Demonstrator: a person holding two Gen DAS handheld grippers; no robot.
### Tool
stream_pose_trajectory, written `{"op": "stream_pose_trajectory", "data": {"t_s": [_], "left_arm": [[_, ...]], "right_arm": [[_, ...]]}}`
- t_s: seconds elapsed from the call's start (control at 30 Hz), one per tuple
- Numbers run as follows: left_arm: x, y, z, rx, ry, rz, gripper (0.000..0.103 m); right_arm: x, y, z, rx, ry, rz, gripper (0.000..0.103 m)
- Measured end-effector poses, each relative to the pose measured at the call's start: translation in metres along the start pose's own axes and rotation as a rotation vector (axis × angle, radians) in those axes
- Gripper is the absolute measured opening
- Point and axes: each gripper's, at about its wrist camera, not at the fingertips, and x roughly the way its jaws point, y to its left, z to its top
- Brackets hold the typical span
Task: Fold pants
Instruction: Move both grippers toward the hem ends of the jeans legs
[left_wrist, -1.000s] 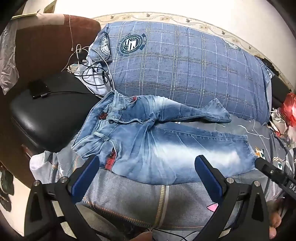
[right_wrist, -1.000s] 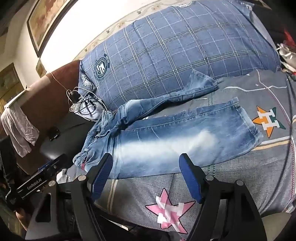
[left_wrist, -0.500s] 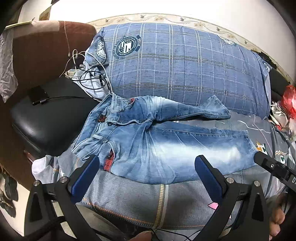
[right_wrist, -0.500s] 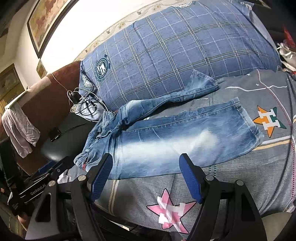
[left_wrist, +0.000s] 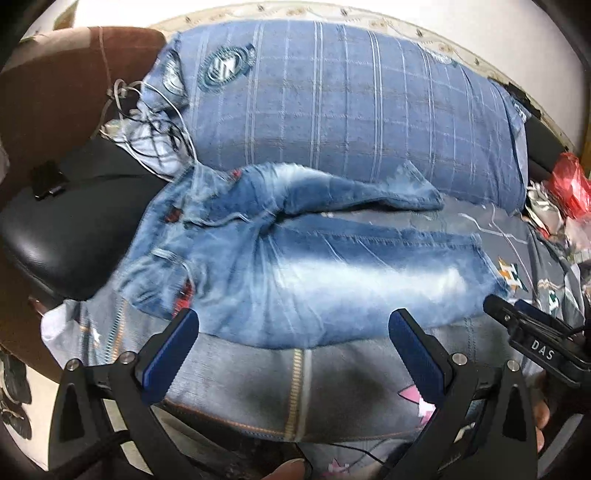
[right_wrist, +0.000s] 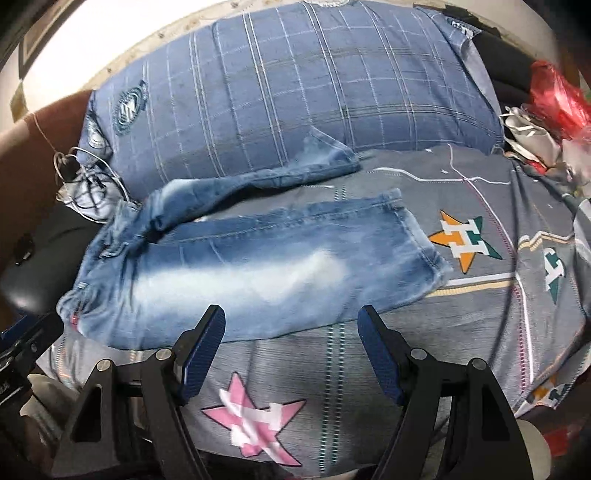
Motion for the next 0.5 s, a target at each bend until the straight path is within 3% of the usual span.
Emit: {"op": "stream_pose_trajectory", "data": {"t_s": [0.27,0.5], "left_arm": [[0.017,-0.022,-0.006,0.077,0.094,-0.017,0.103],[0.025,-0.032,-0.008,0.115,0.117,0.003,0.103]], "right_arm": [[0.005,0.004,0.0,-0.047,0.016,-0.08,0.075],[0.01,0.009,0.0,-0.093,0.031,-0.136,0.075]]}}
